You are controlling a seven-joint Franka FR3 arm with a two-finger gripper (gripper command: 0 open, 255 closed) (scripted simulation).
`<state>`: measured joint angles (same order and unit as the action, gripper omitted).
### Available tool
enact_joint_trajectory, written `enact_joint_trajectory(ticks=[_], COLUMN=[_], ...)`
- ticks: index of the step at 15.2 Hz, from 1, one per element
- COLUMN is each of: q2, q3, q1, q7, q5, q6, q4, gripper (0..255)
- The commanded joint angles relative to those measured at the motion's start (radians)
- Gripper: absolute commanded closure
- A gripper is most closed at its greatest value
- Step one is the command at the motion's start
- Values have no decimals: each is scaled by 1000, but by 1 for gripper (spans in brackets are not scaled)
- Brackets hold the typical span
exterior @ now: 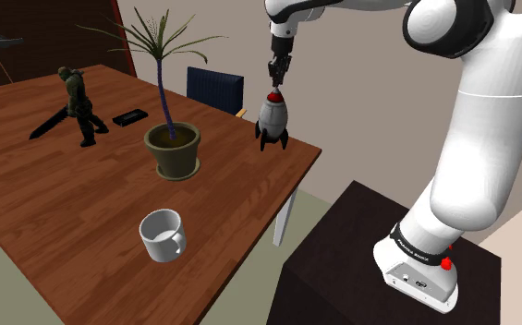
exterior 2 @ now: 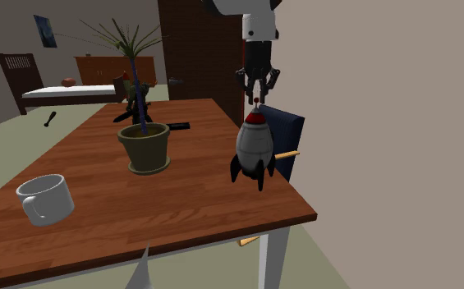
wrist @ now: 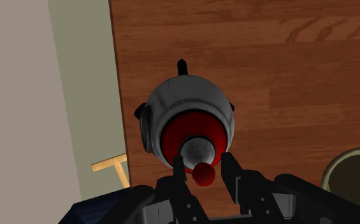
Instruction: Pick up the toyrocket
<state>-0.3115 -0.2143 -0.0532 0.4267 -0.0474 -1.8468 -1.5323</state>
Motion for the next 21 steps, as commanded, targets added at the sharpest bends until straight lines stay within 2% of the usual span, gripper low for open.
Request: enact_joint_trajectory(ticks=[1,8,21], q2=[0,1,-8], q3=[0,0,-3], q1=[0,0,-7], q7=[0,0,1], q5=[0,0,-1], q6=[-1,-1,178], q4=[-1,-2,185], gripper=[255,255,255])
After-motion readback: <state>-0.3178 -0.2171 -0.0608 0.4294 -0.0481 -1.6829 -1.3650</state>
